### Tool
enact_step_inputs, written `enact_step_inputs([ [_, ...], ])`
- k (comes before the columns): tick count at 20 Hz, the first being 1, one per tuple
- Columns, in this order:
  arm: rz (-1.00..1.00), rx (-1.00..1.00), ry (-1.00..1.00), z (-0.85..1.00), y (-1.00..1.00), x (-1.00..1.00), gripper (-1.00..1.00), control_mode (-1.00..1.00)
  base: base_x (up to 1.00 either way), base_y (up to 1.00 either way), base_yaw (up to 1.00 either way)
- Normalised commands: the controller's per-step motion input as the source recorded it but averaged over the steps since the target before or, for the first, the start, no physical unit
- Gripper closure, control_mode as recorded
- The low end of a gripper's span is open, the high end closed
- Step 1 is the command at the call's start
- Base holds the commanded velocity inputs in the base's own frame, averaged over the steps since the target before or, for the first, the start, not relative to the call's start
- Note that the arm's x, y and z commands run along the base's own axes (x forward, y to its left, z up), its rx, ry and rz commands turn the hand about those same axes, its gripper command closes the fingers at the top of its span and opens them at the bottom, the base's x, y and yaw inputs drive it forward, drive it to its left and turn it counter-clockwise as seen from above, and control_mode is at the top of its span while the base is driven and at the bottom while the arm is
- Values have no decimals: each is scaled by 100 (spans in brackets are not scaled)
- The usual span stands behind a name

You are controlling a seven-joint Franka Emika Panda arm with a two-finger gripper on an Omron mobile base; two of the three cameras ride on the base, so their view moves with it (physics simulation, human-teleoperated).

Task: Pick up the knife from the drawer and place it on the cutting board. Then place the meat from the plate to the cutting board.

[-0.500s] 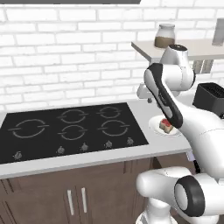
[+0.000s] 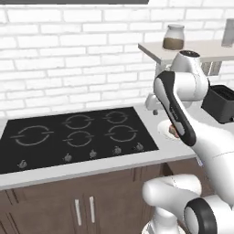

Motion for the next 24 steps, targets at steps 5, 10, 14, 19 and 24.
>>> enact_step_inputs([
  [5,0,0,0,0,0,0,-100,100,-2,67,-77],
  [10,0,0,0,0,0,0,-100,100,0,0,-100],
  [14,0,0,0,0,0,0,-100,100,0,3,-100],
  [19,0,0,0,0,0,0,-100,100,-13,32,-90],
  [24,0,0,0,0,0,0,-100,100,10,50,-27],
])
